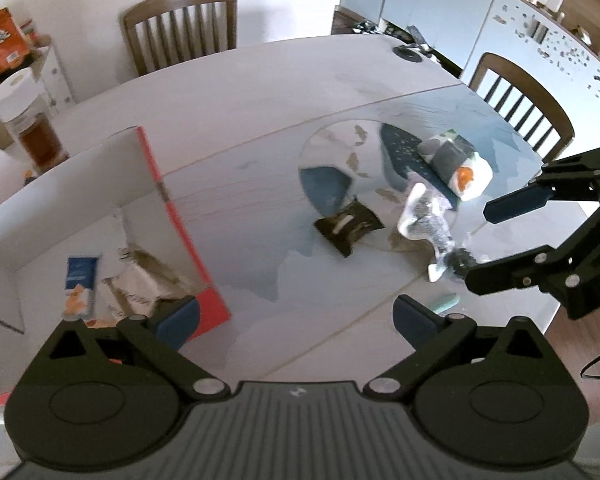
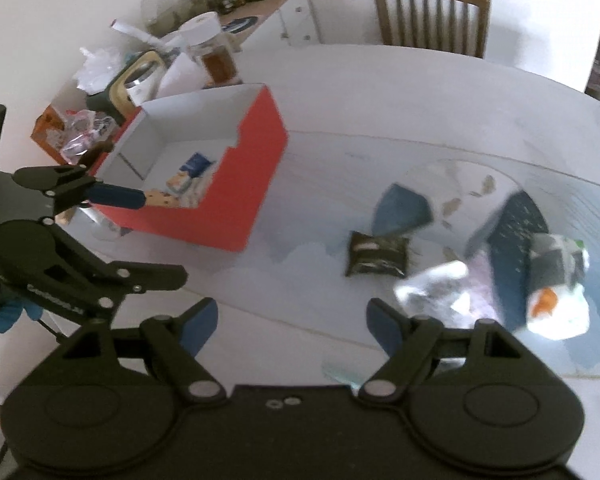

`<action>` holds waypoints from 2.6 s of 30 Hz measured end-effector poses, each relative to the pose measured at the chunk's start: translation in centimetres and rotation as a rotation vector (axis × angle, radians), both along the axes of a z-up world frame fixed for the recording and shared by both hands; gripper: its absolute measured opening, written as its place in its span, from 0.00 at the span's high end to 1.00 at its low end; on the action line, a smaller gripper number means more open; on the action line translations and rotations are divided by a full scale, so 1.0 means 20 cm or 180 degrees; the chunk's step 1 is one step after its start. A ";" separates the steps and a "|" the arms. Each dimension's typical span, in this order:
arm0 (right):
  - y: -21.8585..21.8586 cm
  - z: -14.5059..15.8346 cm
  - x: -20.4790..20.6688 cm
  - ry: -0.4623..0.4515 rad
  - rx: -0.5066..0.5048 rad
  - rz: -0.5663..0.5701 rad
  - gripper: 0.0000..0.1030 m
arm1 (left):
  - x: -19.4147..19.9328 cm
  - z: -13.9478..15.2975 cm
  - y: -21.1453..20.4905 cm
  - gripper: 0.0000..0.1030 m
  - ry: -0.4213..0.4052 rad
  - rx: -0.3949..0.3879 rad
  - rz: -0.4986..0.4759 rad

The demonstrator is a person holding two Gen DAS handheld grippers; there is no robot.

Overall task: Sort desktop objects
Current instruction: 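Move the right tool to the clear seaweed bag while the left tool approaches the pale green stick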

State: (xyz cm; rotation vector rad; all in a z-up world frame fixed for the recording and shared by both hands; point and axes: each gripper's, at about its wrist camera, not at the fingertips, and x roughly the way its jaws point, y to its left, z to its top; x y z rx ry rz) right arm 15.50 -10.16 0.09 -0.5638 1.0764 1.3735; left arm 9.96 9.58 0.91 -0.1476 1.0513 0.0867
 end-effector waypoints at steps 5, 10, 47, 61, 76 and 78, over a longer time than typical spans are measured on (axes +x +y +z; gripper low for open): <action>-0.11 -0.02 0.12 -0.0025 -0.0014 -0.0174 0.21 | 0.06 0.00 -0.10 0.00 -0.0008 0.0007 -0.0118; -0.21 -0.05 0.23 -0.0164 -0.0027 -0.0288 0.20 | 0.10 -0.03 -0.21 0.00 -0.0032 0.0035 -0.0262; -0.27 -0.49 0.46 -0.0146 -0.0472 -0.0482 0.19 | 0.31 -0.61 -0.62 0.00 0.0226 -0.0066 -0.0550; -0.22 -0.57 0.46 -0.0136 -0.0531 -0.0289 0.19 | 0.31 -0.68 -0.68 0.00 0.0183 -0.0197 0.0073; -0.18 -0.62 0.45 -0.0080 -0.0567 -0.0166 0.19 | 0.28 -0.72 -0.77 0.00 0.0070 0.0017 0.0648; -0.18 -0.62 0.45 -0.0081 -0.0569 -0.0133 0.19 | 0.28 -0.73 -0.78 0.00 0.0099 -0.0002 0.0670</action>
